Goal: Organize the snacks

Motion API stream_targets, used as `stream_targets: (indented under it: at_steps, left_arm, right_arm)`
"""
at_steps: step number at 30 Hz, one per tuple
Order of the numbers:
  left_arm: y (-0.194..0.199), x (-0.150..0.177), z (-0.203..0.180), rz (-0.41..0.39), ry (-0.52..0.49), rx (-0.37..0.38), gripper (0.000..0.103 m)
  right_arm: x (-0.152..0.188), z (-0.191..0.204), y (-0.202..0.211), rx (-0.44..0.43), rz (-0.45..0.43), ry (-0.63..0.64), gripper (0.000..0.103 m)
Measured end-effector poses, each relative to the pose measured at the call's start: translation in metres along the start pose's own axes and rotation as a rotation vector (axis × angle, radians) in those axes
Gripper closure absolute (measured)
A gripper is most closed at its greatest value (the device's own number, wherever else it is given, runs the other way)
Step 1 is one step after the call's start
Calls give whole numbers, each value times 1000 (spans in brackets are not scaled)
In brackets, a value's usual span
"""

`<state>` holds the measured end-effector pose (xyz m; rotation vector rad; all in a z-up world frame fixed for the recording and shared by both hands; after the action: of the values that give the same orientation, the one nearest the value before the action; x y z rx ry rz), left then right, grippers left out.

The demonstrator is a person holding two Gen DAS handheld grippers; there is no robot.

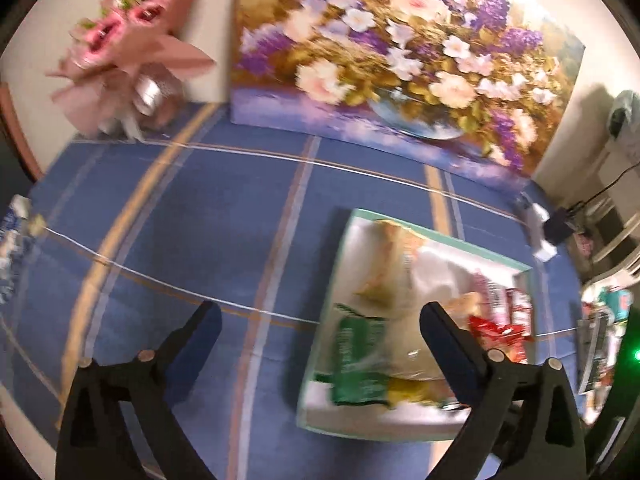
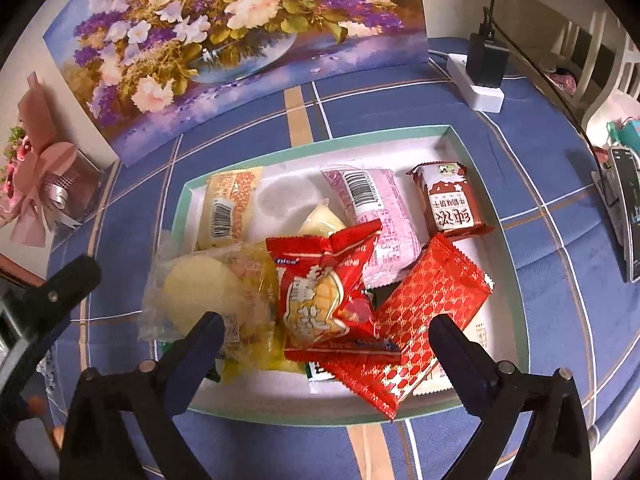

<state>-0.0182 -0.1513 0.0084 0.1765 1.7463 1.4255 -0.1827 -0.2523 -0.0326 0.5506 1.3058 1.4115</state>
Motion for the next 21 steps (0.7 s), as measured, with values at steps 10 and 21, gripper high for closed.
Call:
stream_targets:
  at_steps: [10,21]
  left_arm:
    - [19,32,43,15,22,-129,4]
    - [33,66,57,52,10,-147,3]
  right_arm:
    - [26,14,24,-2,-28,52,0]
    - [56,12,38,-2,-25,81,0]
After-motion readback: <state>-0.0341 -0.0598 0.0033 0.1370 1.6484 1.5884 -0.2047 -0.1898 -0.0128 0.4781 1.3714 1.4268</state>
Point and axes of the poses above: each gripper's, at about its wrist camera, not at the fingertips, and y roughly against the way its jaws point, z to its left, x to its underside, the point moved 5 cm from there along -y, roughly the way its jaws point, and after that the axes turned 6 degrees about -x, right-handed, at the moved point
